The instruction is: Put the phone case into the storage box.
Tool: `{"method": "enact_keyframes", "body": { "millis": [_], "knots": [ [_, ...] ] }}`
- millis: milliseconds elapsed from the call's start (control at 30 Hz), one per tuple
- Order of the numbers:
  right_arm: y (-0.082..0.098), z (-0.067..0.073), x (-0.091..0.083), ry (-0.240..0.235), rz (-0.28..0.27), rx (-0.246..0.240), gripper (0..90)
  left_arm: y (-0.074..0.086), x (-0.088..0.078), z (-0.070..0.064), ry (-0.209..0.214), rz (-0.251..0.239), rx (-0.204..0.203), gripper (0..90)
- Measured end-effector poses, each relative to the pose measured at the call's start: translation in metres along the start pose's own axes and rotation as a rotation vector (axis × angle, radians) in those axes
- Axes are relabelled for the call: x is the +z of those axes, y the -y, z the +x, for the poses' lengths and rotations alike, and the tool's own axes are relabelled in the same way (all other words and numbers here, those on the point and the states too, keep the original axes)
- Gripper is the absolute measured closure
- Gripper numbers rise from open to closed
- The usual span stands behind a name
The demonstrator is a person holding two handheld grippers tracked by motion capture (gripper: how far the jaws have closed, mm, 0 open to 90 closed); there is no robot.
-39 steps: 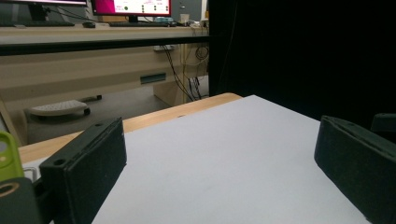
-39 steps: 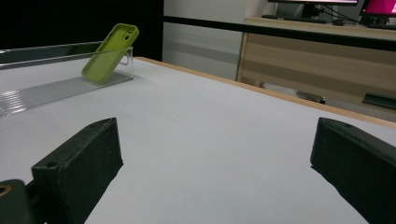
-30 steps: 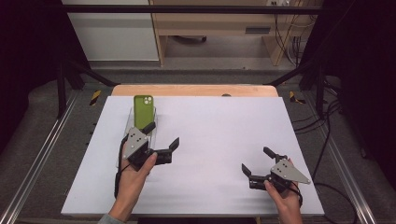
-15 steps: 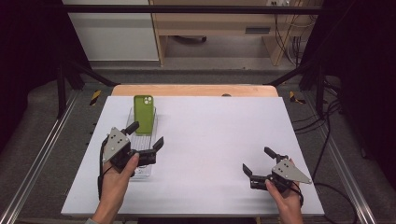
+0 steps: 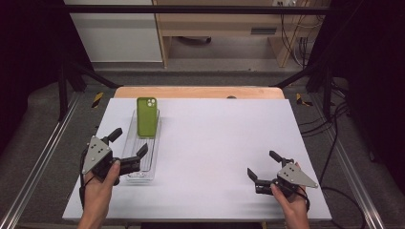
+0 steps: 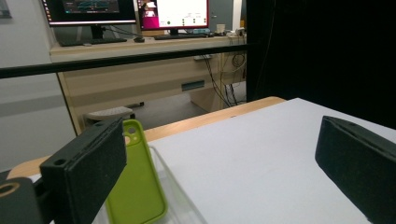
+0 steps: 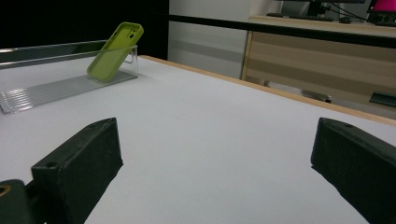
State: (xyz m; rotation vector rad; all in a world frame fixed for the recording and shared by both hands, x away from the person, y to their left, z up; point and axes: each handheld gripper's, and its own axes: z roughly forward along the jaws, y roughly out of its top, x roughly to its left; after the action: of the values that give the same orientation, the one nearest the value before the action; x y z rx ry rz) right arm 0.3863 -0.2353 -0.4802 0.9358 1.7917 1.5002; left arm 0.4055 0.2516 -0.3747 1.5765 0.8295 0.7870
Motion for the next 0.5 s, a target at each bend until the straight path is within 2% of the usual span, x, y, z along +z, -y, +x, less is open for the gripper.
{"method": "enact_keyframes", "body": {
  "millis": [233, 367, 500],
  "knots": [
    [0.0, 0.001, 0.001, -0.006, 0.002, -0.005, 2.1, 0.006, -0.012, 0.011, -0.019, 0.006, 0.023, 1.5],
    [0.0, 0.001, 0.0, -0.006, 0.002, -0.005, 2.1, 0.007, -0.018, 0.016, -0.003, 0.0, 0.033, 1.4],
    [0.001, 0.001, 0.001, -0.007, 0.004, -0.006, 2.1, 0.008, -0.022, 0.02, -0.015, -0.008, 0.028, 1.4]
  ]
}}
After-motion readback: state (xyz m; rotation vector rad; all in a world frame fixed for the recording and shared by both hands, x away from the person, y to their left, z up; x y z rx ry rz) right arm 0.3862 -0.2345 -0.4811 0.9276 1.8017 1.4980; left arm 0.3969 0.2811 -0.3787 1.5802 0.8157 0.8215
